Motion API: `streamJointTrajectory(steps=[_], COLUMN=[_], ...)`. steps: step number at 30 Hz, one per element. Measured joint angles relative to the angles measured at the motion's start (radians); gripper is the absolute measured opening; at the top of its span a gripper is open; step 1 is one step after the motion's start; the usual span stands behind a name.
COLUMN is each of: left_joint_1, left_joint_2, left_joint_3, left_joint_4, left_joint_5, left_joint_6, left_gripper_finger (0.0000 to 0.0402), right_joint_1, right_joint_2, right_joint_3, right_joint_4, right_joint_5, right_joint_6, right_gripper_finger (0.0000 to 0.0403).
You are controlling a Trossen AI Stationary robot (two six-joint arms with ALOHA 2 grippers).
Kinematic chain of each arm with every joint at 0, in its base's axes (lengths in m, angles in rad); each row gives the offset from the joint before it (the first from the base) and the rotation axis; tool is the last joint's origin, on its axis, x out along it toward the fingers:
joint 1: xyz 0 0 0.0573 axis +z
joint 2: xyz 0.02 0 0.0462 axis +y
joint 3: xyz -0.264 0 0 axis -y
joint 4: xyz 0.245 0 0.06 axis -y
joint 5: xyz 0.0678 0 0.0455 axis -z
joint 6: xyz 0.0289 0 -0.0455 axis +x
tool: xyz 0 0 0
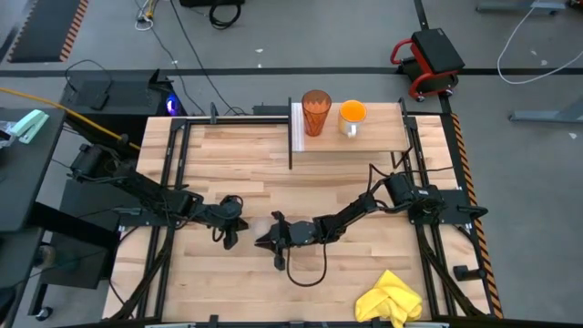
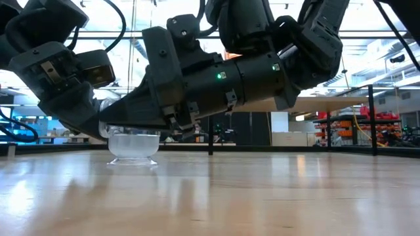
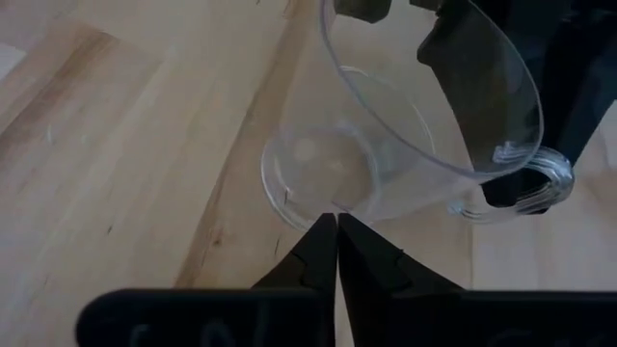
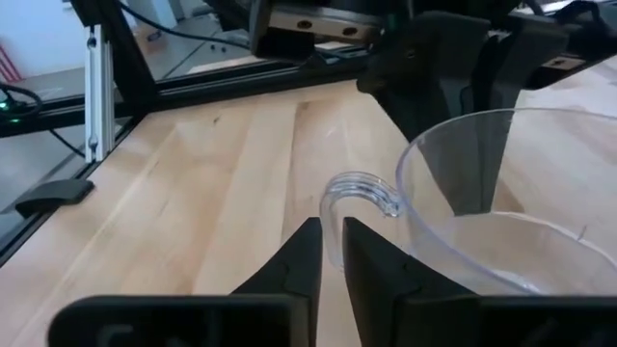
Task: Stack small to large cups/mugs on shelf
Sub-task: Put the transparent mug on the shelf
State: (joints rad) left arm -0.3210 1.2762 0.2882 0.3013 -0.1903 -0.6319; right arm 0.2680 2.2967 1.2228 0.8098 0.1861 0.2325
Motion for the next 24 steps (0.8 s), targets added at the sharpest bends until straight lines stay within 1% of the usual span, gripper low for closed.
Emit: streamJointTrajectory(steps=[6, 9, 11, 15, 17, 24], left_joint_1=[0.0, 0.0, 0.0, 0.0, 0.0, 0.0], left_joint_2=[0.0, 0.0, 0.0, 0.0, 0.0, 0.0], left_joint_3=[0.0, 0.0, 0.0, 0.0, 0.0, 0.0], left_joint_4=[-0.001, -0.001, 0.0, 0.003, 0.003, 0.006], left_joint_5=[0.0, 0.0, 0.0, 0.0, 0.0, 0.0], left_joint_6=[0.0, -0.001, -0.001, -0.001, -0.001, -0.003], left_gripper_finger=[0.002, 0.0024, 0.0024, 0.0019, 0.0017, 0.0022], right_joint_1=[0.016, 0.028, 0.037, 0.053, 0.052, 0.047], right_joint_2=[-0.017, -0.057, -0.089, -0.142, -0.147, -0.138], right_joint_3=[0.0, 0.0, 0.0, 0.0, -0.001, -0.002], right_joint_4=[-0.066, -0.15, -0.218, -0.359, -0.369, -0.366], right_joint_5=[0.003, 0.005, 0.038, 0.162, 0.191, 0.197], right_joint_6=[0.0, 0.02, 0.041, 0.046, 0.047, 0.065], right_gripper_finger=[0.0033, 0.0034, 0.0037, 0.0047, 0.0051, 0.0057])
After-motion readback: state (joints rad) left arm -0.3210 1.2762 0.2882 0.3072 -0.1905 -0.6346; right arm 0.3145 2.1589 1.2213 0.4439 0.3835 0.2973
